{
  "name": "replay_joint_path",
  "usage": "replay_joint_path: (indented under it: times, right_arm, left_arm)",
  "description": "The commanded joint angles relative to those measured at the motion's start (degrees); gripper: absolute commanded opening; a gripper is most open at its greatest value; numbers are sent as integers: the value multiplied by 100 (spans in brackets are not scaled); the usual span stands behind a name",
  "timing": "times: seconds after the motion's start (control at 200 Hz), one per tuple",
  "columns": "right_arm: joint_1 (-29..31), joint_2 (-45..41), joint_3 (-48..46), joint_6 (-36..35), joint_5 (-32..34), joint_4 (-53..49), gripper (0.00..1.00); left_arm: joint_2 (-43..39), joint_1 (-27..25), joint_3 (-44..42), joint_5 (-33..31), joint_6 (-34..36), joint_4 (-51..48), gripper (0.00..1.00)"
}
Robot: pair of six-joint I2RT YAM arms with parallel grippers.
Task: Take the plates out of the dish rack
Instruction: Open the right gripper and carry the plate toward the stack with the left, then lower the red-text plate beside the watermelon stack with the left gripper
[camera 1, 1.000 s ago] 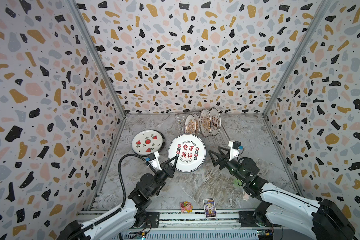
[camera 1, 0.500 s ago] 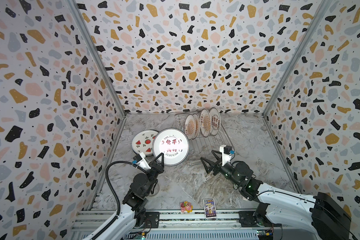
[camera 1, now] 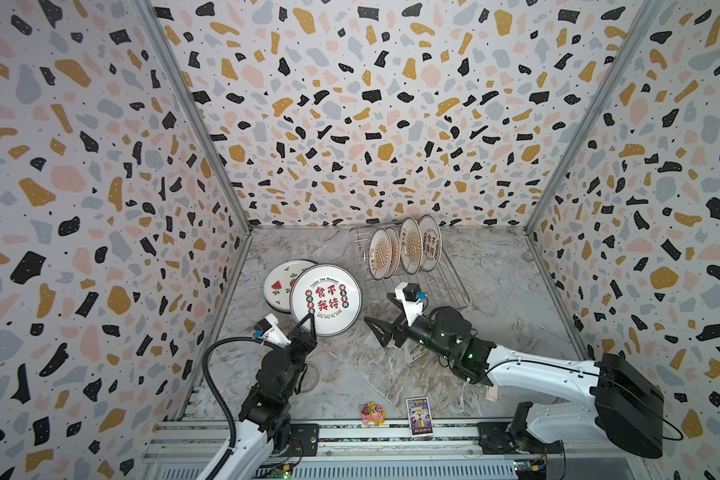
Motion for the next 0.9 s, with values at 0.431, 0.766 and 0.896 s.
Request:
replay_joint_path:
  times: [0.431,0.766,0.896]
  right_arm:
    - [401,1137,1409,-416,149,-813,99]
    - [401,1482,1662,-439,239,-1006,99]
    - [401,1702,1839,-424,230,-1119,99]
  left_arm:
    - [461,110,262,388,-390,-689,0]
    - [697,109,50,651,-683,-636,0]
    - [873,109,96,585,-650,-688,0]
